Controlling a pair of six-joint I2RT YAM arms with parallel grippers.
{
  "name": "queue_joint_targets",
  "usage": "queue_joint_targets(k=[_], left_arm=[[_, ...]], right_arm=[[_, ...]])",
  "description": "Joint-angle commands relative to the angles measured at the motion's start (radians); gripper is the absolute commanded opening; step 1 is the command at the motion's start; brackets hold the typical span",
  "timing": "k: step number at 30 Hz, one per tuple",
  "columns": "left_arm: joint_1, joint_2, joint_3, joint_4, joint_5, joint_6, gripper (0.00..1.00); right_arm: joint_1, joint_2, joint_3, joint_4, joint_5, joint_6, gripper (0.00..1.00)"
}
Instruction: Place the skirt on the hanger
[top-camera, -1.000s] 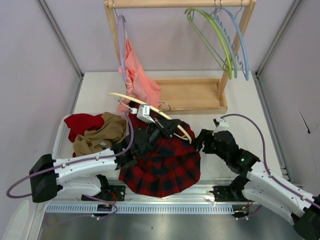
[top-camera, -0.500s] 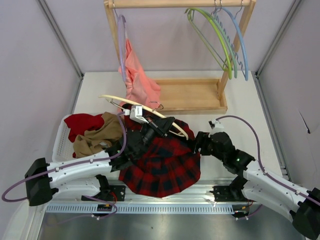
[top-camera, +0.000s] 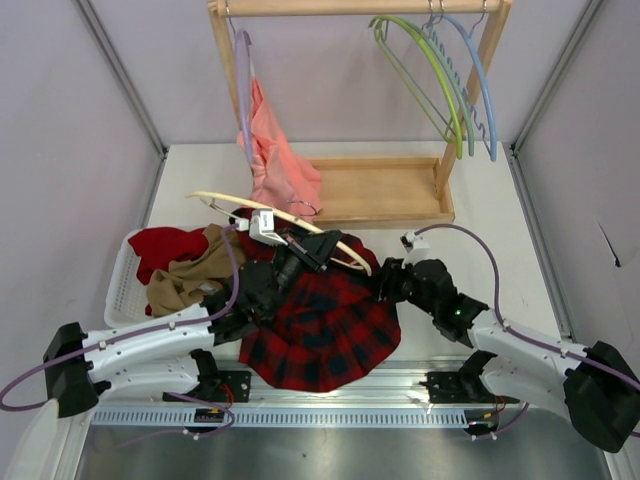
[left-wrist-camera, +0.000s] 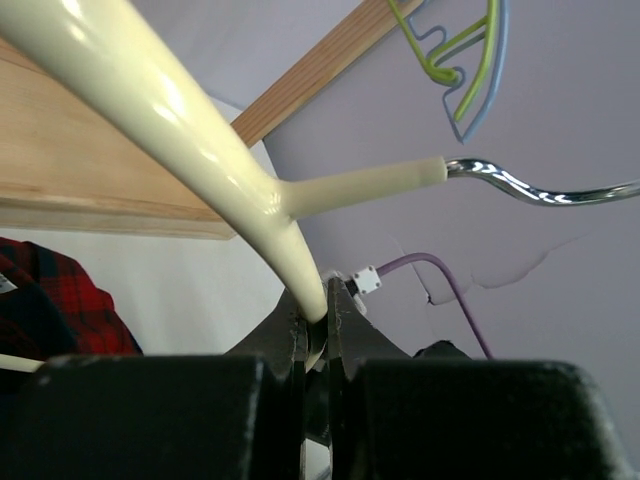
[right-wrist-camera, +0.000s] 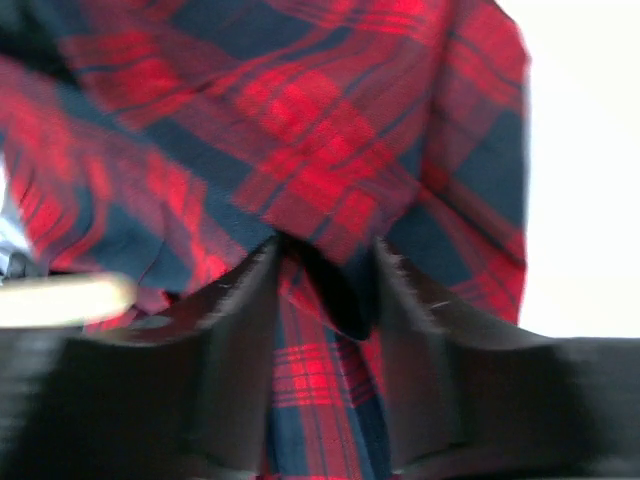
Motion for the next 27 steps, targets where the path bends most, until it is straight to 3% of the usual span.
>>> queue_joint_targets(k=[1,3,11,16,19,22,27], left_arm=[[0.020,-0.012,0.046,0.014,-0.042,0.026,0.00],[0.028,-0.009,0.049,0.009,-0.042,0.015,0.00],[0.040,-0.006,0.055,0.002,-0.047,0.004,0.00],[0.048,-0.013,0.056,-0.003,-0.042,0.007,0.00],[0.049,-0.018,0.056,-0.007,-0.027,0.006,0.00],[0.049,-0.032,0.052,-0.023,-0.017,0.006,0.00],[0.049,-0.084,0.041,-0.053,-0.013,0.032,0.00]], right_arm=[[0.019,-0.031,-0.037,0.185,-0.110,-0.065,0.52],[0.029,-0.057,-0.031,0.124,-0.078,-0.085,0.69],[0.039,-0.232,0.057,-0.273,0.107,-0.064,0.76],[0.038,-0.442,0.072,-0.323,0.051,-0.060,0.73],[0.039,-0.466,0.057,-0.286,0.057,-0.050,0.71],[0.033,-0.403,0.072,-0.246,0.086,-0.015,0.63],[0.027,-0.142,0.143,-0.240,0.061,-0.030,0.50]])
